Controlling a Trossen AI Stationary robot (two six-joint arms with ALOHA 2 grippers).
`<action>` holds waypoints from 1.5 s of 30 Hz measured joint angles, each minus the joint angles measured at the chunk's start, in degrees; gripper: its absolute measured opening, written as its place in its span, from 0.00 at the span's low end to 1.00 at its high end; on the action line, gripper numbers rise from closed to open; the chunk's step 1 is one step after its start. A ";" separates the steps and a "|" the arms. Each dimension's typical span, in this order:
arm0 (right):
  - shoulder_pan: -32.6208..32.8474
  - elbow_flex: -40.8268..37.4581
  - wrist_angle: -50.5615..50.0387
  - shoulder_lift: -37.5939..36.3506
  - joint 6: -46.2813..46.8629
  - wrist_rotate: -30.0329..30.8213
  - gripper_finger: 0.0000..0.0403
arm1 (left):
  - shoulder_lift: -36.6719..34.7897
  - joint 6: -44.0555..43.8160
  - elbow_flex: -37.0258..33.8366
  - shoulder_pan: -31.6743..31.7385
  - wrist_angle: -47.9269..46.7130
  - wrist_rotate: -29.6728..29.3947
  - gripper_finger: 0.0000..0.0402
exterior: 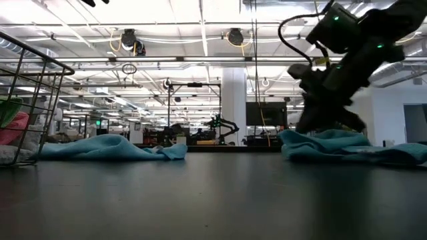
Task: Fold microfiber towels
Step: Fold the right blue microfiber cloth
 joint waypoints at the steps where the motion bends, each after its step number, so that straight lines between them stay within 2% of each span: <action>1: -1.57 -0.03 2.42 0.03 -1.83 0.47 0.00 | 0.02 0.00 0.00 0.00 0.00 0.00 0.58; 7: -8.79 -0.03 20.58 -0.02 -11.88 -0.56 0.00 | 0.56 -0.75 -0.19 0.00 0.31 -0.38 0.58; 10: -9.84 0.07 29.88 -0.05 -13.97 -5.49 0.00 | 1.21 -0.20 -2.36 0.02 2.40 1.15 0.58; 12: -9.28 0.57 31.20 -0.19 -14.45 -11.16 0.00 | 2.14 1.42 -4.72 0.45 4.94 3.80 0.58; 15: -6.62 2.53 22.88 -1.57 -12.50 -18.63 0.00 | 3.79 2.38 -7.79 0.89 7.66 6.63 0.58; 17: -3.97 5.01 9.72 -2.78 -11.04 -21.09 0.00 | 4.79 2.38 -8.62 1.38 7.55 7.52 0.58; 22: 3.07 15.35 -29.14 -3.19 -7.79 -20.94 0.00 | 7.22 5.70 -8.72 3.04 9.21 11.68 0.58; 26: 6.72 21.31 -46.42 -2.14 -5.28 -18.98 0.00 | 8.90 11.00 -8.70 4.98 13.25 16.27 0.58; 31: 8.73 20.98 -52.19 -0.29 -4.88 -14.40 0.00 | 12.17 15.95 -8.68 7.04 17.10 19.18 0.58; 37: 8.00 15.08 -50.61 5.13 -8.72 -11.77 0.00 | 16.79 16.78 -8.68 8.72 17.03 20.23 0.58; 42: 5.23 11.14 -39.91 9.27 -11.87 -10.61 0.00 | 19.66 17.33 -8.68 9.42 16.92 22.20 0.58; 45: 2.38 10.57 -28.74 11.17 -14.71 -7.27 0.00 | 21.28 17.33 -8.68 9.42 16.86 23.49 0.58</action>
